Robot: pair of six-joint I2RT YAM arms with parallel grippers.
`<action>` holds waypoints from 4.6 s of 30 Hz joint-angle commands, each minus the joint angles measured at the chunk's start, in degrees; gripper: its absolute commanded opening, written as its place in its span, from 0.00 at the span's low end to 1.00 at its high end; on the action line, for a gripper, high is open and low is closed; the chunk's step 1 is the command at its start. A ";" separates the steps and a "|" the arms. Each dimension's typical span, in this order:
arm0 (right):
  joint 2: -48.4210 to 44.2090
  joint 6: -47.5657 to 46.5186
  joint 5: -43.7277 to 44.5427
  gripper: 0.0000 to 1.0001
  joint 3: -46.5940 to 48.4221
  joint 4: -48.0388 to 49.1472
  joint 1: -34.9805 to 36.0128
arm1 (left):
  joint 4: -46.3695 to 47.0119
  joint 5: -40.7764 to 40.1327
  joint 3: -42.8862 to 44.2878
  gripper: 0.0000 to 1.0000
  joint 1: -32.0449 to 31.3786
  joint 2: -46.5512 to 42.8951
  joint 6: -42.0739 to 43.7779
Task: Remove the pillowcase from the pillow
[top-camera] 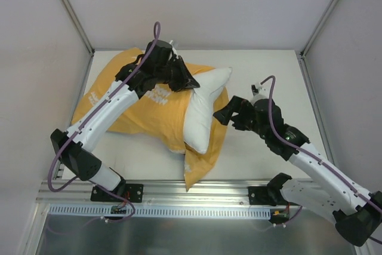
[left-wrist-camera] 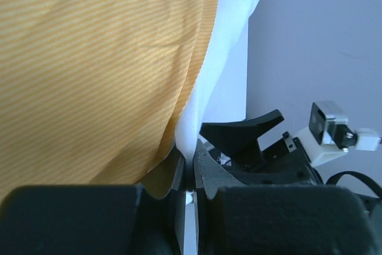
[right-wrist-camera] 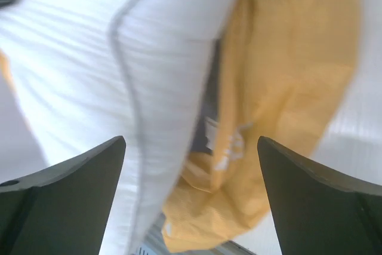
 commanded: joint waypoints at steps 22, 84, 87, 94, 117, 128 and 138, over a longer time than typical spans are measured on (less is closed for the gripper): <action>15.09 -5.66 -14.57 0.96 12.17 6.30 4.51 | 6.55 3.63 10.75 0.00 -5.59 8.48 -1.08; -0.71 -8.30 -31.95 0.01 6.45 -14.90 -60.68 | 5.76 -0.60 -36.52 0.00 34.55 -17.44 17.38; 0.16 -3.74 -35.73 0.01 9.61 -14.81 -65.52 | 4.97 1.42 -37.40 0.00 40.52 -20.60 16.42; -0.10 4.19 -37.06 0.01 12.52 -11.56 -68.18 | 3.22 1.43 -39.16 0.00 49.41 -25.35 12.99; -0.01 -4.86 -39.87 0.01 -2.68 -9.97 -65.80 | 2.42 10.13 -23.29 0.99 44.52 -11.42 19.23; 1.30 -6.19 -38.29 0.01 -1.36 -11.30 -65.63 | 5.57 9.95 -20.86 0.00 28.52 2.17 16.59; 14.57 -1.00 -34.34 0.01 3.21 -3.65 -63.26 | 9.36 17.85 -55.75 0.00 19.19 -31.39 13.07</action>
